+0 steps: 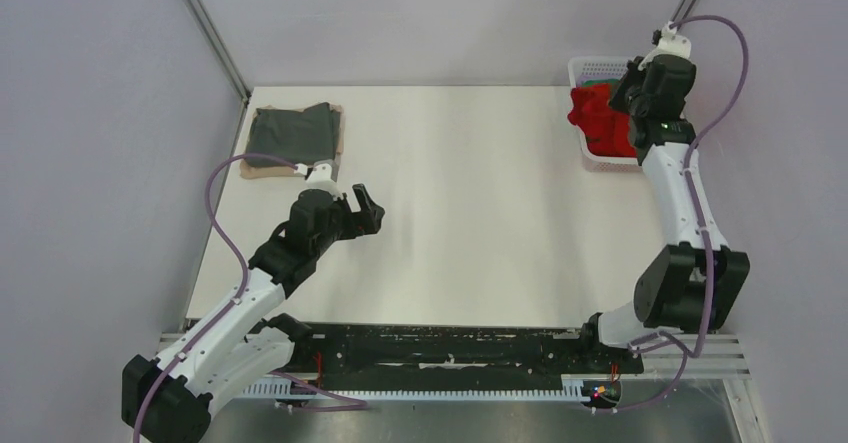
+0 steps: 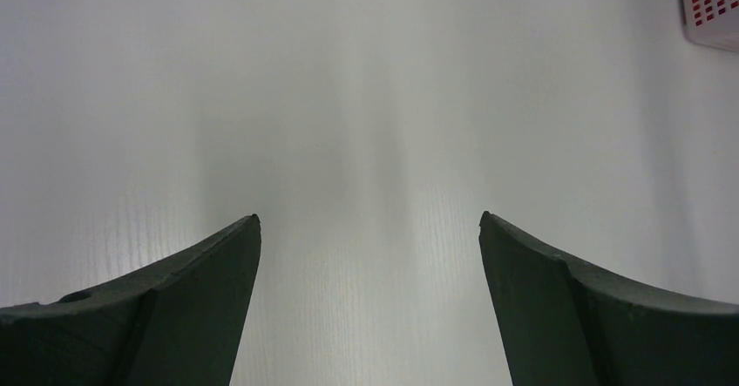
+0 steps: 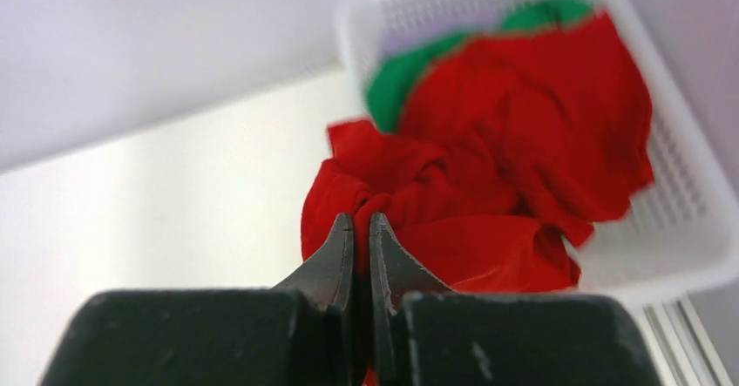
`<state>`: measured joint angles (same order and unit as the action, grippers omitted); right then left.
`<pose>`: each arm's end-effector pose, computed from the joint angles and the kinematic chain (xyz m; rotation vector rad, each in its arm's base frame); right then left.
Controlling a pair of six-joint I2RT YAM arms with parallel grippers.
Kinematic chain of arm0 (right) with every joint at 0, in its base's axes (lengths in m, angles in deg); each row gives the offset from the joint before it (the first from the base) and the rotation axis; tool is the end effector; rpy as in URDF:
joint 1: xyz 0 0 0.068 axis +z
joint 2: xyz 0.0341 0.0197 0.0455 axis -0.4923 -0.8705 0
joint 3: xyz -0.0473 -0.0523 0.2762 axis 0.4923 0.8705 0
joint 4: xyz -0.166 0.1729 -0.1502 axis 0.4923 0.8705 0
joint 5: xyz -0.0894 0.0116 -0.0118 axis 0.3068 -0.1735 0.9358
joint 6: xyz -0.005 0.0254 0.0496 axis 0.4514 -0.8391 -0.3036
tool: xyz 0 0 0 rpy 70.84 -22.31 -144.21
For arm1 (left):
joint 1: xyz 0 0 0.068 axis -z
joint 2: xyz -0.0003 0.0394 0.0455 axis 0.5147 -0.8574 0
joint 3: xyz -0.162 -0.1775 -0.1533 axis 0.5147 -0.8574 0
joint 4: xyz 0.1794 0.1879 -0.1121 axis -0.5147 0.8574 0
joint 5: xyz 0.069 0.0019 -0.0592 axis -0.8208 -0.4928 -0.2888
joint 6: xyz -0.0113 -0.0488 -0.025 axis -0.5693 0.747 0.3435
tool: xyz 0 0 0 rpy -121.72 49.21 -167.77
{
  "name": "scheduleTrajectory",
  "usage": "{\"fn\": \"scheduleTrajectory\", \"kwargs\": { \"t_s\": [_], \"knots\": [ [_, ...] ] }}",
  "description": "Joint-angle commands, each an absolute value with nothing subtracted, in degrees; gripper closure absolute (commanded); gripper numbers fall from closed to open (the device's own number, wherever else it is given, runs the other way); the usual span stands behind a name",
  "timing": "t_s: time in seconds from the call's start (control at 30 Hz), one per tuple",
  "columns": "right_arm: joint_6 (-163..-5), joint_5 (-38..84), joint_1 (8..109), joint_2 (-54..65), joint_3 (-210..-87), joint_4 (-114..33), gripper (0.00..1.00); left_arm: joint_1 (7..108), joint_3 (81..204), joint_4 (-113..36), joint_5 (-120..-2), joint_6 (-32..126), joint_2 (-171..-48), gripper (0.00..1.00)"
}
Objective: Fold and stack the t-shirts
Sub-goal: Grab crumpled tshirt from bin with the right arm, then move the tshirt to the center of the board
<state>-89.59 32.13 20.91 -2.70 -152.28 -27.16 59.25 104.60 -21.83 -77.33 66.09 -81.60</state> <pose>0.3900 -0.0599 0.3578 0.3766 1.9518 0.0138 0.1857 -0.0935 0.2602 -0.1278 2.0916 -0.4771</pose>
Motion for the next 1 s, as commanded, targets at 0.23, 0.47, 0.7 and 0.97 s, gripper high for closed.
{"fn": "scheduleTrajectory", "kwargs": {
  "t_s": [0.23,0.47,0.7,0.97],
  "knots": [
    [-86.28,11.02,34.21,11.05,-160.13,-45.39,1.0,59.41,104.82,-24.97,-74.34,68.7,-81.47,0.0],
    [-91.87,-0.5,48.24,5.82,-170.33,-47.91,1.0,59.41,104.65,-24.44,-74.43,68.78,-79.26,0.0],
    [-86.81,-1.01,61.85,-1.35,-182.41,-42.54,1.0,59.38,104.78,-21.98,-77.19,68.99,-76.6,0.0],
    [-77.94,18.07,62.06,5.63,-171.45,-35.74,1.0,59.43,104.4,-19.17,-83.29,70.61,-72.5,0.0]
  ]
}}
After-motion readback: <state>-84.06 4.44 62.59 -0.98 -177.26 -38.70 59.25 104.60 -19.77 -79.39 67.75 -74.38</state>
